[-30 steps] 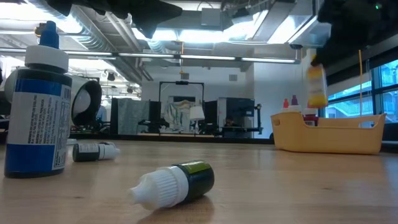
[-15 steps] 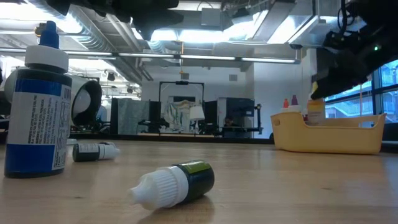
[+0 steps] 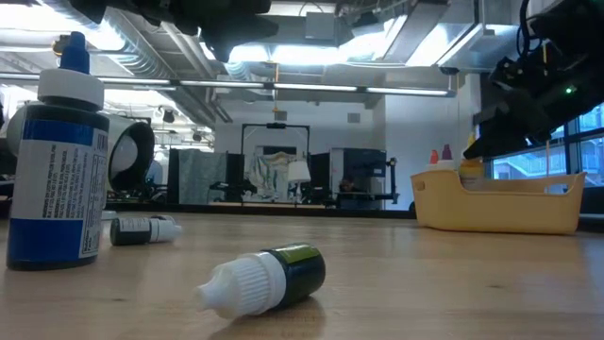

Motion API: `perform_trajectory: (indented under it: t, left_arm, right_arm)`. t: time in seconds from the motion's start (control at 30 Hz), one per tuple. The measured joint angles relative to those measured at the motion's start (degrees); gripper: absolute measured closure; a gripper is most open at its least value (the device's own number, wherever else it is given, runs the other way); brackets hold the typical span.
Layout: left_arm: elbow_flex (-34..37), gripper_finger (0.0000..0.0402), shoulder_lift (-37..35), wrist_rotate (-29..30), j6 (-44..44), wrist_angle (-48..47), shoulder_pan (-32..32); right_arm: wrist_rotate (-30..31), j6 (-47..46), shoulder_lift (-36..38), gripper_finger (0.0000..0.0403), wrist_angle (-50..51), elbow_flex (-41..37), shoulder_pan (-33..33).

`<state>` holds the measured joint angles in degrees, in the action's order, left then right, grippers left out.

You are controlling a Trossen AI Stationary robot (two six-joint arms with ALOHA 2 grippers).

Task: Pick & Place food coloring
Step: Put the yellow food coloring into the yellow bin

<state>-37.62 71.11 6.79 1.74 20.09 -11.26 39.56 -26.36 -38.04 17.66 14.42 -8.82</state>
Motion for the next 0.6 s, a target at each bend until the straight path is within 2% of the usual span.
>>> perform_trajectory:
  t: [0.13, 0.23, 0.33, 0.6]
  left_arm:
    - [0.0, 0.0215, 0.0, 0.01, 0.0, -0.26, 0.0]
    - [-0.01, 0.0215, 0.0, 0.02, 0.0, -0.27, 0.01]
    - [0.0, 0.0217, 0.0, 0.02, 0.01, -0.31, 0.01]
    - [0.0, 0.0217, 0.02, 0.02, 0.02, -0.65, 0.01]
  right_arm:
    - [-0.42, 1.95, -0.05, 0.0279, 0.2, 0.89, 0.0]
    - [1.69, 4.11, -0.11, 0.0279, -0.52, 1.62, 0.0]
    - [4.37, 4.19, -0.09, 0.0279, -1.46, 1.77, 0.0]
    - [5.08, 4.07, -0.11, 0.0279, -2.18, -0.22, 0.06]
